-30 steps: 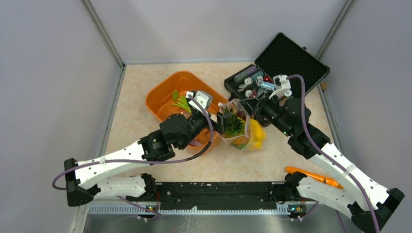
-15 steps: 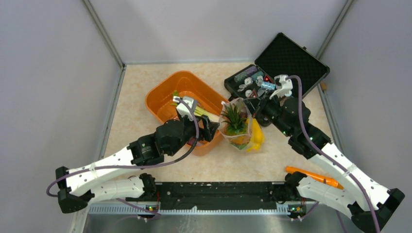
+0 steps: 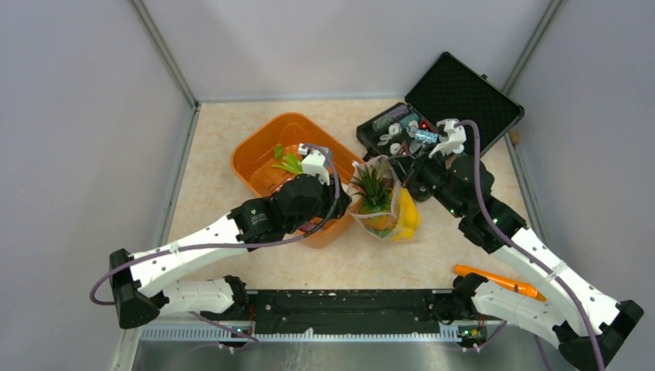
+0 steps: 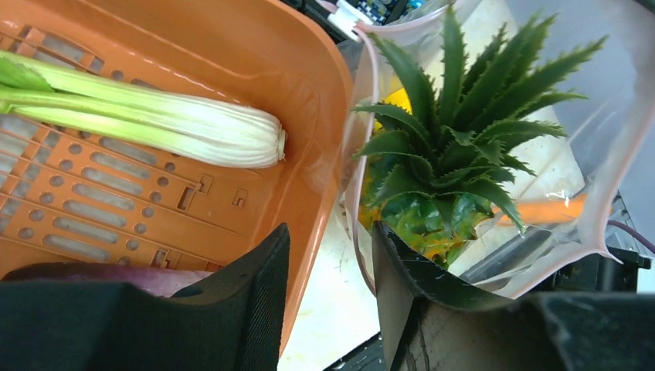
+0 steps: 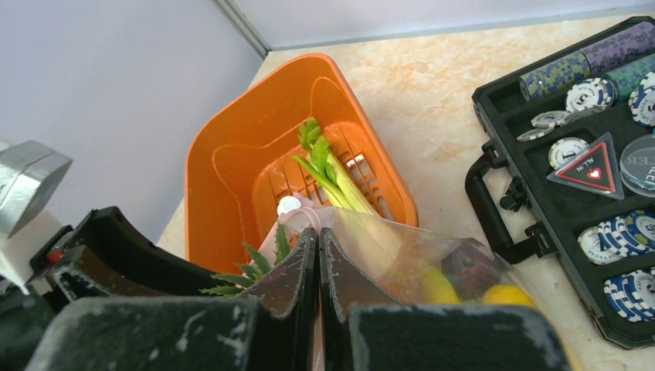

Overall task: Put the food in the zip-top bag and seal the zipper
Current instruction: Adjust the zipper food storage bag at the center of the board.

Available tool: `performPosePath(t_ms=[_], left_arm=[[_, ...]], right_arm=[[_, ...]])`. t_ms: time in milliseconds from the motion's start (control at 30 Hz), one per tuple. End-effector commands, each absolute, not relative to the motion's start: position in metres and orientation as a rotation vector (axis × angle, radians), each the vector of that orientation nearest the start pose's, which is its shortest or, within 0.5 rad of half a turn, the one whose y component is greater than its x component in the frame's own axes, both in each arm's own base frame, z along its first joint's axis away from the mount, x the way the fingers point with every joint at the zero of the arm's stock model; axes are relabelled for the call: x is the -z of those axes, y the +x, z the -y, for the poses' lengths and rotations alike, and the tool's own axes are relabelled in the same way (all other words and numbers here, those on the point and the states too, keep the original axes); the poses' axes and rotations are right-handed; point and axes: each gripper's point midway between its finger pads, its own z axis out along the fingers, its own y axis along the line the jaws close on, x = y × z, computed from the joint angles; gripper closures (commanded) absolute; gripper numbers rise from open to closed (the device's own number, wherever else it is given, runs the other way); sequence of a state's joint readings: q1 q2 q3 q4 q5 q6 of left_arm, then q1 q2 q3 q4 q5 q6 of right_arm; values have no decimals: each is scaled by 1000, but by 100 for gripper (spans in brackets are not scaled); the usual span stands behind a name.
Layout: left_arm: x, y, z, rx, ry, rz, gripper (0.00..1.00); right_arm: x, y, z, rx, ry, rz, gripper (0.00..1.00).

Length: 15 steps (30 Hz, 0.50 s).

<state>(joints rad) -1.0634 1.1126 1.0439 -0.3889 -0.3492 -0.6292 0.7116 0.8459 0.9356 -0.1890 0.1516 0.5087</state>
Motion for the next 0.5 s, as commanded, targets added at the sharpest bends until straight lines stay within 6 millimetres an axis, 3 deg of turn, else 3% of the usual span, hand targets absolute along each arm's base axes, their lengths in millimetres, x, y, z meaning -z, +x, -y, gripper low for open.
performPosePath(t_ms=[0, 133, 233, 300, 367, 467], left_arm=[[-268, 210, 304, 792, 199, -2055, 56], [-269, 208, 322, 858, 258, -2054, 66], [-267, 207, 335, 895, 302, -2055, 96], [-271, 205, 343, 928, 336, -2046, 100], [-290, 204, 348, 970, 361, -1992, 100], [-337, 210, 345, 999, 370, -1866, 100]], right_arm=[[-358, 247, -211, -833, -67, -1648, 100], [-355, 246, -212, -834, -83, -1653, 100], [-354, 245, -213, -839, -99, -1648, 100], [-355, 242, -212, -844, -108, -1634, 100], [-359, 241, -205, -822, -90, -1618, 100], [-371, 238, -187, -762, -72, -1576, 100]])
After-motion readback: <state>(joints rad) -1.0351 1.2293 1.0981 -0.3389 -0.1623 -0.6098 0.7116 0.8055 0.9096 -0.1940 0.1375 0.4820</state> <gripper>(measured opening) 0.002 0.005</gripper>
